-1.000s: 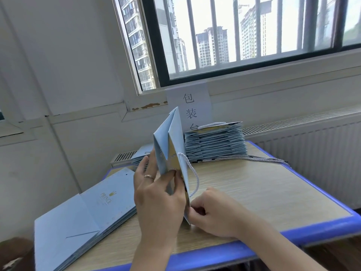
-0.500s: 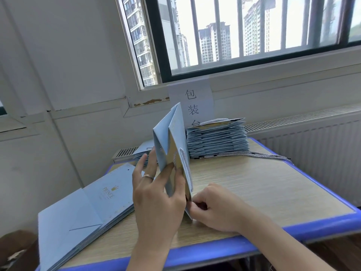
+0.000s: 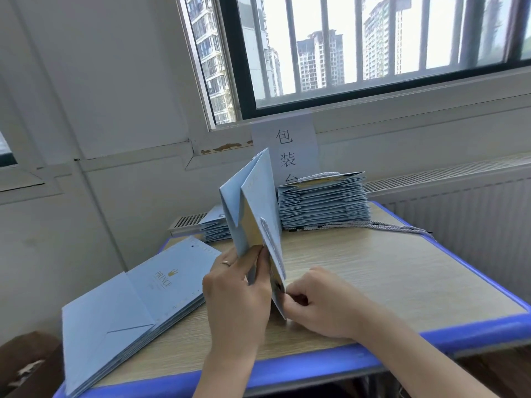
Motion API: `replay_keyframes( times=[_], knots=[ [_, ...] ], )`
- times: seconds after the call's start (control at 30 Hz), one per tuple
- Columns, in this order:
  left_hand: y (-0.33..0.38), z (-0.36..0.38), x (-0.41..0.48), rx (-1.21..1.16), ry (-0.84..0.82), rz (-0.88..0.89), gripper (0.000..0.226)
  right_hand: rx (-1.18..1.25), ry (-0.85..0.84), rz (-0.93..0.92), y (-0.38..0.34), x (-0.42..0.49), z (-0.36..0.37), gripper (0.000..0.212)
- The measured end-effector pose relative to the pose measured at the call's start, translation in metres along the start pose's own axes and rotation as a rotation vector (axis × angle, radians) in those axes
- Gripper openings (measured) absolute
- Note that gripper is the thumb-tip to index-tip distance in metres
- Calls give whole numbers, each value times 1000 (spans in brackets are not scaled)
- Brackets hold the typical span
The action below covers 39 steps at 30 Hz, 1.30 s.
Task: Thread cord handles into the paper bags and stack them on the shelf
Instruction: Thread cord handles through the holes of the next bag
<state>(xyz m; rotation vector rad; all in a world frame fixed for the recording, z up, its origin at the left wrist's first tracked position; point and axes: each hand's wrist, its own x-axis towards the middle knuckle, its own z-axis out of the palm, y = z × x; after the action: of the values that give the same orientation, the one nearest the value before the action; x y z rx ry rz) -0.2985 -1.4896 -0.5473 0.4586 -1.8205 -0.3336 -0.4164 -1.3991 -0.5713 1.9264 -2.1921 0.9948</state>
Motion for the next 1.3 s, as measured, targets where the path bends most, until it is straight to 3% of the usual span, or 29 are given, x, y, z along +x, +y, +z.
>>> replay_keyframes(
  times=[0.33, 0.53, 0.93, 1.27, 1.3],
  knots=[
    [-5, 3, -3, -101, -48, -44, 14, 11, -7, 7, 1, -1, 1, 47],
    [-1, 0, -2, -78, 15, 57, 9, -9, -2, -11, 2, 1, 1, 48],
    [-18, 6, -9, -111, -46, -62, 13, 15, -15, 6, 1, -2, 0, 50],
    [-17, 6, -16, -38, 12, 67, 6, 15, -12, -11, 3, 0, 2, 52],
    [-18, 5, -17, -17, -7, 90, 15, 11, -10, -15, 3, 0, 2, 52]
  ],
)
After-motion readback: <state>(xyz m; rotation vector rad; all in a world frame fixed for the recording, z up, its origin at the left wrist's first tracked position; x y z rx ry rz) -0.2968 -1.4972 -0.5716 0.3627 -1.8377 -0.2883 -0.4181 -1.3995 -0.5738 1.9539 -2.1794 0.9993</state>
